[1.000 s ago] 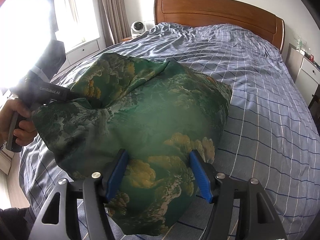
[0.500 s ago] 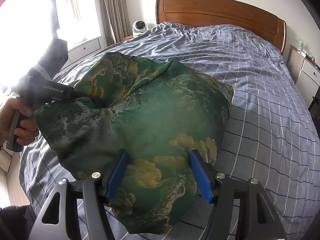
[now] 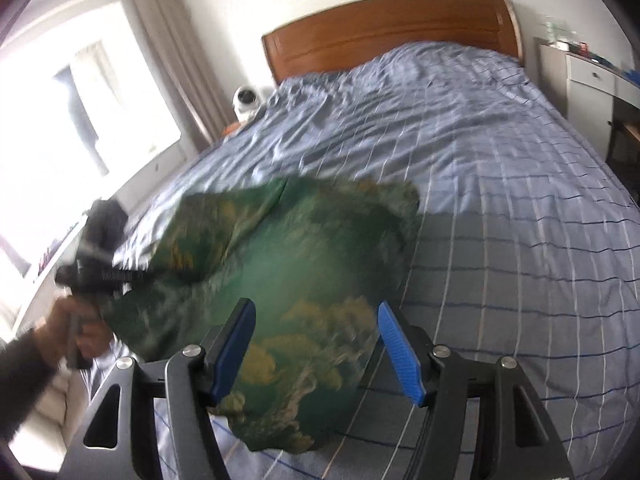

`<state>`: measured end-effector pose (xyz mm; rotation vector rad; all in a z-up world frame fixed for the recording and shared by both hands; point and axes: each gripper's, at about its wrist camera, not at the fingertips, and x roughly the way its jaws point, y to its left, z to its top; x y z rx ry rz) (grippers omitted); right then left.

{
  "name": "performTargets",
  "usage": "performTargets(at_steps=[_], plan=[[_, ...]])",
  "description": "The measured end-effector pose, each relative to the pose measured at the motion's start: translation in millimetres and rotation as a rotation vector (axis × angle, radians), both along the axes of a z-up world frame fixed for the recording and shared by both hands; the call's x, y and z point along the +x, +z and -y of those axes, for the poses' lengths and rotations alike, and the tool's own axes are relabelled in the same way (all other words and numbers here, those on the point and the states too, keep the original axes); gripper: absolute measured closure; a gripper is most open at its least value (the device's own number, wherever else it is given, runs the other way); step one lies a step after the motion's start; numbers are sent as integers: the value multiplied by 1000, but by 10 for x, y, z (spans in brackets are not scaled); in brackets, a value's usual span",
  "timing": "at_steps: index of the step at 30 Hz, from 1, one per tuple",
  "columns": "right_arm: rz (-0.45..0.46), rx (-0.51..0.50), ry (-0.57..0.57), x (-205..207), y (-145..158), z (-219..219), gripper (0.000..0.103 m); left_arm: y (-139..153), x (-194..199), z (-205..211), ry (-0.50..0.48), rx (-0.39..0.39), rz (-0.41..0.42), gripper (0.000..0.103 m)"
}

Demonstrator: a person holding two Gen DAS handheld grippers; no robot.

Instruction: Fold large clothes

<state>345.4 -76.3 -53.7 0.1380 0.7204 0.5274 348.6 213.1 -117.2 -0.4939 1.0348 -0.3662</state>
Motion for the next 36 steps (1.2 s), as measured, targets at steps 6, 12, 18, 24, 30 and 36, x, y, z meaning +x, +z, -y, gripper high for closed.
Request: performTargets(at_steps=[6,12,18,24,30,36], plan=[[20,-25,96,64,53,-308,37,-11,-44,-70,4,-24,22,72],[6,-134,227,63,-345,-934,37,-97,-189,-332,33,-32,27,73],[-27,-231,222,65,-854,-1279,36,-475,-246,-468,74,-81,-1,72],[-36,-265,237,91,-794,-1298,36,-418,-289,-560,68,-133,3,66],[-59,-244,250,440,-130,-1436,36,-299,-330,-563,55,-137,4,62],[-139,-279,228,1199,-85,-2005,36,-176,-385,-583,74,-94,-7,51]])
